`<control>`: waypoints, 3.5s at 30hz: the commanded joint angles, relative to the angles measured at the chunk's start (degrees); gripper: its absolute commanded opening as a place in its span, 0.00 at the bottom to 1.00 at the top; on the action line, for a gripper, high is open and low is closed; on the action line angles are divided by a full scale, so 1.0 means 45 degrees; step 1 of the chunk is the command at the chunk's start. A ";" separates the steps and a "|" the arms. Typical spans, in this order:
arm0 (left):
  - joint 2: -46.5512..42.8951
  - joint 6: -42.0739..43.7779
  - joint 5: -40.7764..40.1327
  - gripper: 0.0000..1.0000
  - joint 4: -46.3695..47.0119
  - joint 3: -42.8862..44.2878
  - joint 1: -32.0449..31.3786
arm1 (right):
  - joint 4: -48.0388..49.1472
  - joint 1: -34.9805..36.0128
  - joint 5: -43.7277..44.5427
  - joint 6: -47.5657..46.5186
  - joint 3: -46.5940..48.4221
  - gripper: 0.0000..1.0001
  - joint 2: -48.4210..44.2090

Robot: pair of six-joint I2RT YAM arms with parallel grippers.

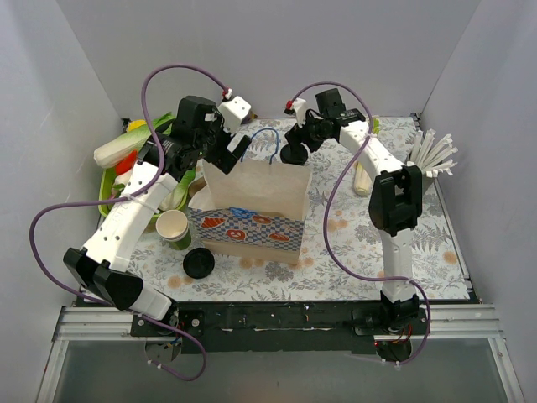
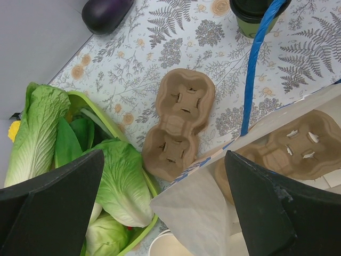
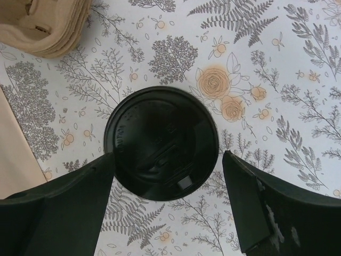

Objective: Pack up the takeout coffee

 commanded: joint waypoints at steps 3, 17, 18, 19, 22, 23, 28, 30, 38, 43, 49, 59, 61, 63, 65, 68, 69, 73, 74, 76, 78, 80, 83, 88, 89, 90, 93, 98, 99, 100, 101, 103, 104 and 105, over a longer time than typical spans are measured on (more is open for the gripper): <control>-0.0264 0.0022 -0.0136 0.98 0.0073 -0.0148 0.0056 | -0.0286 0.0179 -0.0324 -0.0298 0.0174 0.86 0.0193; -0.0225 -0.0017 0.0039 0.98 0.0229 -0.0286 0.0056 | -0.0384 0.0179 0.0750 -0.0571 -0.0001 0.65 -0.0138; -0.0206 0.0002 0.0078 0.98 0.0268 -0.0266 0.0056 | -0.0442 0.0140 0.0769 -0.0552 -0.0079 0.65 -0.0216; -0.0186 0.0002 0.0098 0.98 0.0307 -0.0266 0.0056 | -0.0462 0.0062 0.0731 -0.0533 -0.0118 0.64 -0.0391; -0.0147 -0.0037 0.0254 0.98 0.0424 -0.0344 0.0076 | -0.0637 -0.0133 0.0401 -0.0455 -0.0371 0.62 -0.0645; -0.0128 -0.0037 0.0293 0.98 0.0482 -0.0383 0.0076 | -0.0696 -0.0173 0.0302 -0.0435 -0.0469 0.61 -0.0704; -0.0069 -0.0115 0.0528 0.98 0.0697 -0.0520 0.0095 | -0.0911 -0.0348 0.0086 -0.0532 -0.1289 0.59 -0.1232; -0.0050 -0.0134 0.0586 0.98 0.0775 -0.0559 0.0095 | -0.0969 -0.0407 0.0086 -0.0494 -0.1505 0.59 -0.1349; -0.0049 -0.0212 0.0743 0.98 0.0971 -0.0793 0.0115 | -0.1106 -0.0817 -0.0206 -0.0493 -0.2110 0.57 -0.1682; -0.0127 -0.0193 0.0724 0.98 0.0952 -0.0852 0.0135 | -0.1145 -0.0896 -0.0714 -0.0435 -0.2131 0.56 -0.1565; -0.0186 -0.0193 0.0665 0.98 0.0952 -0.0949 0.0115 | -0.1223 -0.0876 -0.0988 -0.0610 -0.2149 0.50 -0.1408; -0.0361 0.0021 0.0665 0.98 0.0776 -0.1085 0.0115 | -0.2354 -0.1325 -0.2259 -0.3494 -0.1526 0.54 -0.1427; -0.0440 0.0041 0.0704 0.98 0.0776 -0.1241 0.0115 | -0.2435 -0.1345 -0.2024 -0.4279 -0.1603 0.58 -0.1486; -0.0440 0.0061 0.0762 0.98 0.0737 -0.1262 0.0115 | -0.2279 -0.1345 -0.1945 -0.5253 -0.1856 0.61 -0.1564; -0.0362 0.0041 0.0879 0.98 0.0718 -0.1184 0.0115 | -0.2123 -0.1345 -0.1829 -0.5881 -0.1955 0.63 -0.1526; -0.0284 -0.0017 0.0860 0.98 0.0601 -0.0989 0.0115 | -0.1810 -0.1345 -0.1477 -0.6820 -0.1819 0.65 -0.1214; -0.0284 0.0021 0.0860 0.98 0.0600 -0.1008 0.0134 | -0.1732 -0.1345 -0.1360 -0.7034 -0.1702 0.65 -0.1000; -0.0381 0.0041 0.0782 0.98 0.0522 -0.1067 0.0115 | -0.1204 -0.1325 -0.1086 -0.7855 -0.1526 0.66 -0.0569; -0.0401 0.0022 0.0782 0.98 0.0483 -0.1067 0.0115 | -0.1204 -0.1325 -0.0989 -0.7973 -0.1409 0.66 -0.0356; -0.0401 0.0022 0.0724 0.98 0.0463 -0.1086 0.0115 | -0.1087 -0.1306 -0.0833 -0.8187 -0.1233 0.65 -0.0198; -0.0479 0.0041 0.0665 0.98 0.0463 -0.1144 0.0115 | -0.0990 -0.1306 -0.0598 -0.8344 -0.1251 0.65 -0.0080; -0.0499 0.0041 0.0626 0.98 0.0463 -0.1203 0.0115 | -0.0775 -0.1267 -0.0268 -0.8753 -0.1504 0.65 -0.0060; -0.0479 0.0061 0.0626 0.98 0.0502 -0.1223 0.0115 | -0.0521 -0.1247 0.0221 -0.9145 -0.1817 0.63 -0.0060; -0.0401 0.0022 0.0645 0.98 0.0581 -0.1281 0.0115 | 0.0200 -0.1228 0.0554 -0.9204 -0.2656 0.55 -0.0430; -0.0420 0.0041 0.0665 0.98 0.0639 -0.1320 0.0115 | 0.0666 -0.1189 0.0671 -0.9185 -0.3180 0.53 -0.0702; -0.0382 0.0041 0.0684 0.98 0.0659 -0.1321 0.0134 | 0.0922 -0.1169 0.0769 -0.9224 -0.3437 0.50 -0.0802; -0.0362 0.0041 0.0704 0.98 0.0717 -0.1360 0.0154 | 0.1703 -0.1033 0.1101 -0.9301 -0.4275 0.43 -0.1231; -0.0284 0.0022 0.0782 0.98 0.0795 -0.1340 0.0212 | 0.2740 -0.0760 0.1608 -0.9205 -0.5255 0.41 -0.1720; -0.0284 0.0022 0.0763 0.98 0.0815 -0.1359 0.0232 | 0.2877 -0.0740 0.1648 -0.9088 -0.5352 0.43 -0.1759; -0.0322 0.0022 0.0782 0.98 0.0815 -0.1360 0.0232 | 0.3013 -0.0720 0.1687 -0.8836 -0.5353 0.44 -0.1779; -0.0342 0.0022 0.0763 0.98 0.0815 -0.1437 0.0232 | 0.3015 -0.0700 0.1726 -0.8679 -0.5276 0.45 -0.1760; -0.0459 0.0022 0.0743 0.98 0.0796 -0.1496 0.0232 | 0.2860 -0.0700 0.1882 -0.7727 -0.4694 0.46 -0.1624; -0.0518 0.0022 0.0724 0.98 0.0776 -0.1593 0.0232 | 0.2626 -0.0758 0.2057 -0.7353 -0.4418 0.46 -0.1565; -0.0634 0.0041 0.0685 0.98 0.0776 -0.1652 0.0232 | 0.2315 -0.0798 0.2059 -0.7136 -0.4164 0.47 -0.1545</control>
